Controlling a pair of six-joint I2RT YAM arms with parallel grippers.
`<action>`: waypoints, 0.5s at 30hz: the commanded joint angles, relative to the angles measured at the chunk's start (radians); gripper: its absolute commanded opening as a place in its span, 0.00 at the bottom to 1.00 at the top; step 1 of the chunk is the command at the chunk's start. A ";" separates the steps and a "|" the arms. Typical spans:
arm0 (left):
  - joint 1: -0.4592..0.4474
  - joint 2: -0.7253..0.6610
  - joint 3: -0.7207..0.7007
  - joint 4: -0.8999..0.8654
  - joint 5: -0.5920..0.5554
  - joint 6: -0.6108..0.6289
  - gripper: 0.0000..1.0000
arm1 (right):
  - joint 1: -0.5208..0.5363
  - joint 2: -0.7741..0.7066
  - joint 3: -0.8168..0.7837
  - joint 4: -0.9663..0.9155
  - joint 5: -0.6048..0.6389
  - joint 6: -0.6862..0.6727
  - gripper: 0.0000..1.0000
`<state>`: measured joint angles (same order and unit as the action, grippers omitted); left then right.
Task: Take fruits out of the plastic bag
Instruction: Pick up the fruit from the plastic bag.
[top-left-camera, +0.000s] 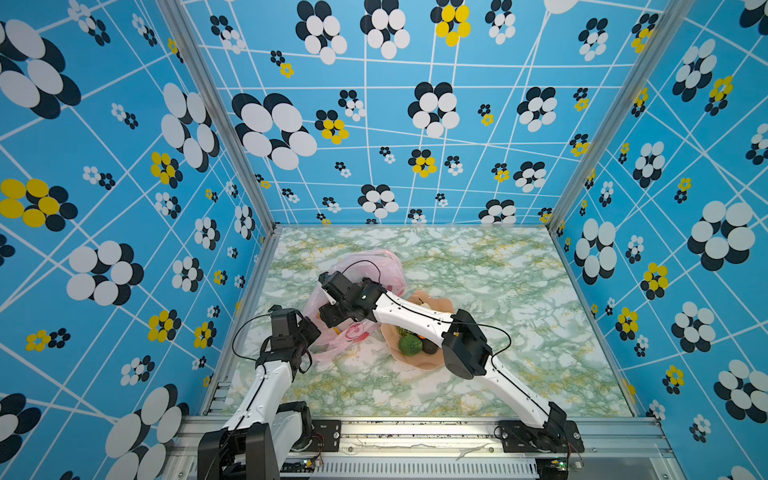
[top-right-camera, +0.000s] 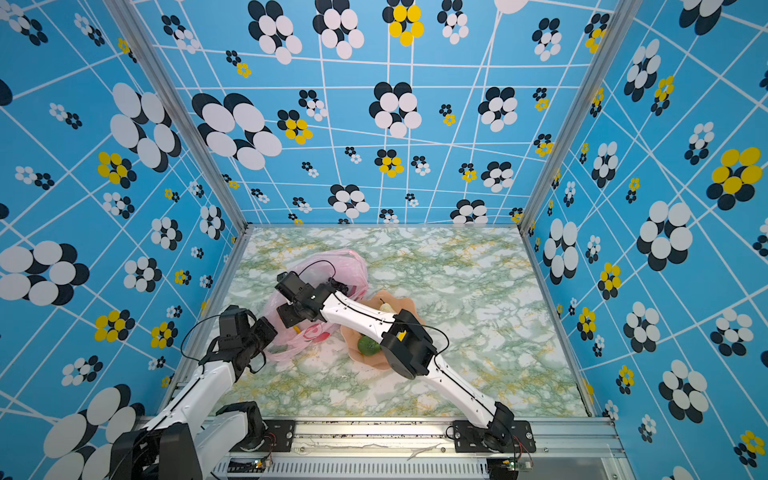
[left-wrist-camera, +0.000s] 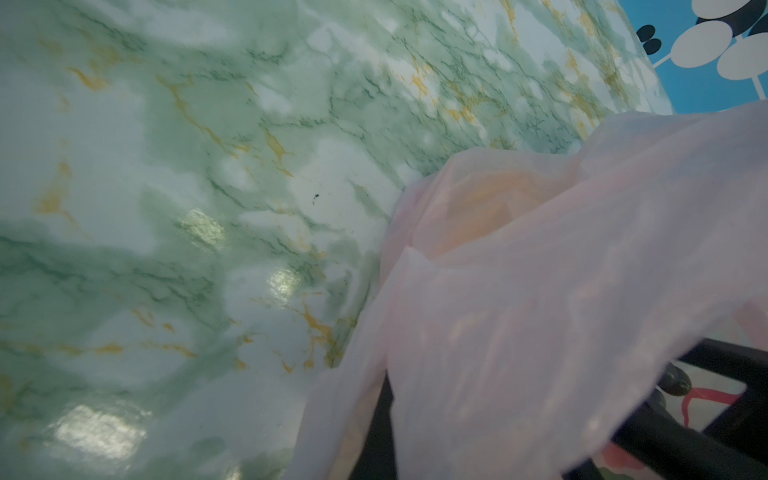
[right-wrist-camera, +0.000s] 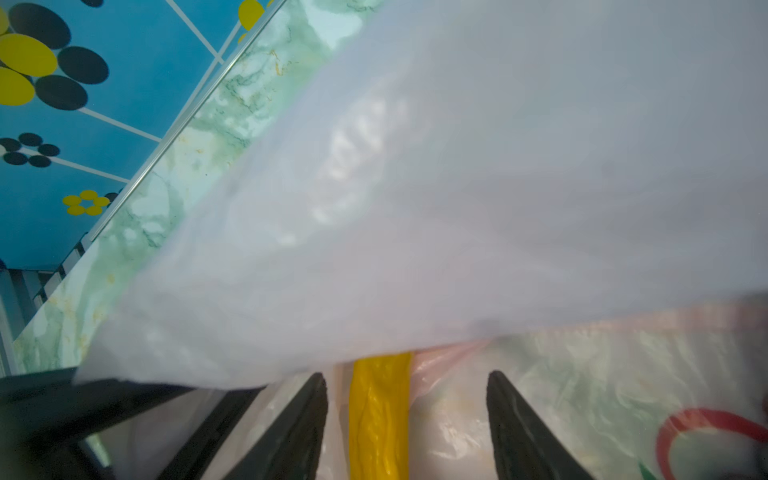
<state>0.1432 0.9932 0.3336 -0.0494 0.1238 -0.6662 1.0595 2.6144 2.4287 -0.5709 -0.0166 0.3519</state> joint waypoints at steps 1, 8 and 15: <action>0.008 -0.003 -0.016 -0.002 0.010 -0.002 0.00 | 0.003 0.057 0.059 -0.045 0.019 -0.004 0.62; 0.009 -0.009 -0.022 0.013 0.023 0.001 0.00 | 0.003 0.151 0.179 -0.057 0.027 -0.005 0.61; 0.008 -0.007 -0.025 0.022 0.028 0.002 0.00 | 0.003 0.224 0.242 -0.115 0.039 -0.019 0.63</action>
<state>0.1440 0.9928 0.3271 -0.0452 0.1417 -0.6662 1.0603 2.8056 2.6522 -0.6151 -0.0021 0.3466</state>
